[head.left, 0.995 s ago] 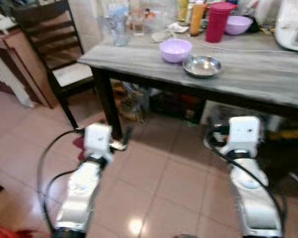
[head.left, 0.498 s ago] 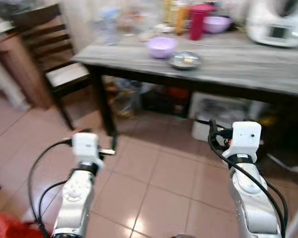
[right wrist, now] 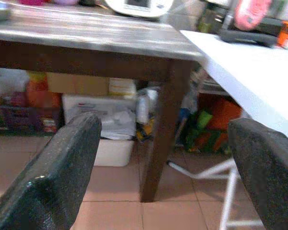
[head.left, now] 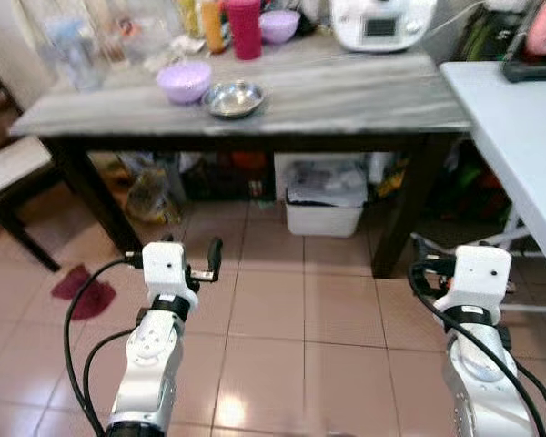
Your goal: Setting the table
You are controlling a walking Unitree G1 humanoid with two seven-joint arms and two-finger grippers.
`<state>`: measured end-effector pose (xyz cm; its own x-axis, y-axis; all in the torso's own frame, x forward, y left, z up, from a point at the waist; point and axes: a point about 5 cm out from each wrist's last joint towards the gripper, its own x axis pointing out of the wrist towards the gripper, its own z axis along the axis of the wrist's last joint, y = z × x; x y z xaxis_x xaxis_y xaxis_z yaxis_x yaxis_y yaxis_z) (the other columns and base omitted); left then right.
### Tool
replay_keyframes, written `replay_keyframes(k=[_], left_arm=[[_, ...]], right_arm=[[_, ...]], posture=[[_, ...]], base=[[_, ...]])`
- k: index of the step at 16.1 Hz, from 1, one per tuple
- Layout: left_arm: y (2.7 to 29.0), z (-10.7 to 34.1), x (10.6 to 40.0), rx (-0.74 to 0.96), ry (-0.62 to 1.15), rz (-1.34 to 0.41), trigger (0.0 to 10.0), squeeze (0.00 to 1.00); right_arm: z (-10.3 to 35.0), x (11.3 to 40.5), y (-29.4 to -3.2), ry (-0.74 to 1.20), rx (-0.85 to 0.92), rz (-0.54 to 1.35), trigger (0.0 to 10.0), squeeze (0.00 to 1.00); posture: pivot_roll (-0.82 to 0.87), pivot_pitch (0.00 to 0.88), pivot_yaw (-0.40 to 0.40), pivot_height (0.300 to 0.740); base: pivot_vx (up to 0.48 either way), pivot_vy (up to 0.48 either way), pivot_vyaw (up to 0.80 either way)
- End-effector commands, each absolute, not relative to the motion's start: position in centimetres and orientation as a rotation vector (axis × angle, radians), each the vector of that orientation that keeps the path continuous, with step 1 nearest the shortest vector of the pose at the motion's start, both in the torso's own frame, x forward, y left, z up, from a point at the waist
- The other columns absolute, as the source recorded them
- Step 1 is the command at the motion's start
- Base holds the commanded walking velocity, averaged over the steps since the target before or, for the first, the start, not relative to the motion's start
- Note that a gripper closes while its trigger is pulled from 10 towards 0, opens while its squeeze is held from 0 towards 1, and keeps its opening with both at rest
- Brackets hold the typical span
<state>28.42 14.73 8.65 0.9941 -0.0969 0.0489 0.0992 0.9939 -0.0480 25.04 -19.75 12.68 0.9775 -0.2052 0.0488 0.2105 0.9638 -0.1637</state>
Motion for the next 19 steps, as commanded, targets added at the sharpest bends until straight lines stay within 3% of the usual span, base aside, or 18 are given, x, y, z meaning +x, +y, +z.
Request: replay_keyframes(k=[1,8,19], left_arm=[[15.4,8.6,28.5,-0.048,-0.038,-0.088,10.0,0.0],[14.8,9.0,29.0,-0.072,-0.05,-0.127,10.0,0.0],[13.7,9.9,30.4,-0.09,-0.071,-0.183,10.0,0.0]], right_arm=[[13.0,25.0,-19.3,-0.045,-0.162,-0.187,10.0,0.0],[14.0,26.1,-18.8,-0.08,-0.179,-0.155,10.0,0.0],[14.3,27.4,-18.0,-0.109,-0.166,-0.152,10.0,0.0]], posture=[[-0.26,0.102,0.055,0.74],[-0.27,0.094,0.057,0.74],[-0.27,0.071,0.084,0.74]], base=[[0.0,0.0,0.0],[0.0,-0.182,0.0],[0.0,-0.456,0.0]])
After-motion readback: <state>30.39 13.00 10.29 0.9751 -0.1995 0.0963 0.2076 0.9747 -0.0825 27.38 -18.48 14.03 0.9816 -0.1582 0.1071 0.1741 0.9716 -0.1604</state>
